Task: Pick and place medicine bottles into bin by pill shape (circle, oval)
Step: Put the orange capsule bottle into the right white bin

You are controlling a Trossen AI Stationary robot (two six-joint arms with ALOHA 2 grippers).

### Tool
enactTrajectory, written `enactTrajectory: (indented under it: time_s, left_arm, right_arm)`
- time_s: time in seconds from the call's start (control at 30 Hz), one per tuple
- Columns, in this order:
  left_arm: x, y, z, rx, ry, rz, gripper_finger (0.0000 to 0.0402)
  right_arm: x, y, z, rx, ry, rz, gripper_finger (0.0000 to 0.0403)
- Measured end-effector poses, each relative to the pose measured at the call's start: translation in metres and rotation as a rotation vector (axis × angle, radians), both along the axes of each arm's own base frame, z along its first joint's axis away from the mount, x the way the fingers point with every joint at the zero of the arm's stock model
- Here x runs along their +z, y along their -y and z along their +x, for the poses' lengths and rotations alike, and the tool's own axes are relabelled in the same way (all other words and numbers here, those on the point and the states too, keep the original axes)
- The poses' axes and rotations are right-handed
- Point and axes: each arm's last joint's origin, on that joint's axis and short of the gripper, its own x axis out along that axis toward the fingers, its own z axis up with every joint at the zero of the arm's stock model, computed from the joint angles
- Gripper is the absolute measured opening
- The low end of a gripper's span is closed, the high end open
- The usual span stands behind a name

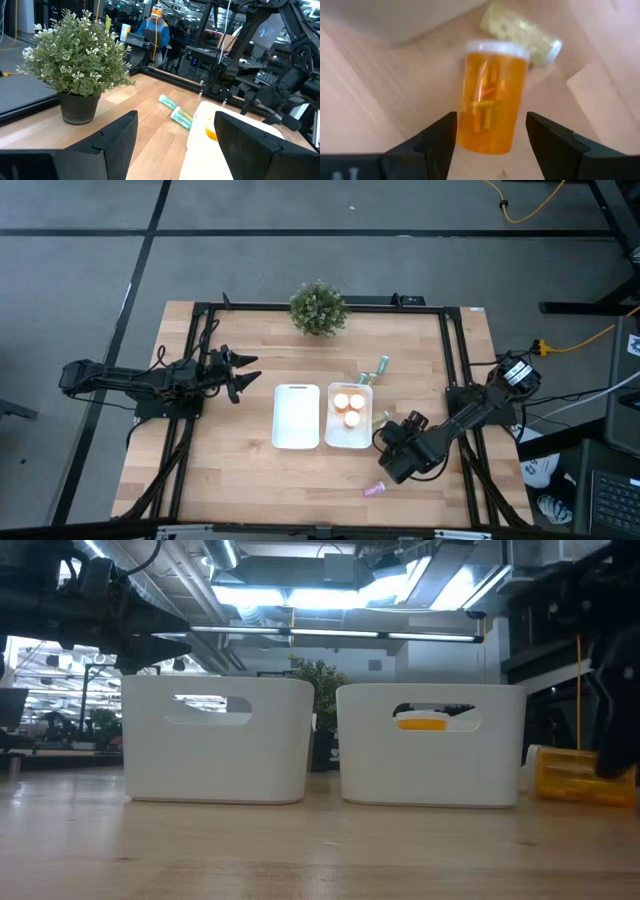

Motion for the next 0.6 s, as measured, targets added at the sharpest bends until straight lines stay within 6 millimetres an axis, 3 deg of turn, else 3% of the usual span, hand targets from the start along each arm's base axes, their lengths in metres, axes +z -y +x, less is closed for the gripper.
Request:
enactTrajectory:
  time_s: [0.17, 0.6]
  left_arm:
    - [0.000, 0.000, 0.000, 0.000, 0.000, 0.000, 0.0255]
    - [0.000, 0.000, 0.000, 0.000, 0.000, 0.000, 0.0255]
  right_arm:
    - [0.009, 0.007, 0.001, 0.015, 0.001, 0.001, 0.0239]
    - [0.007, 0.043, 0.027, 0.021, -0.083, 0.087, 0.0239]
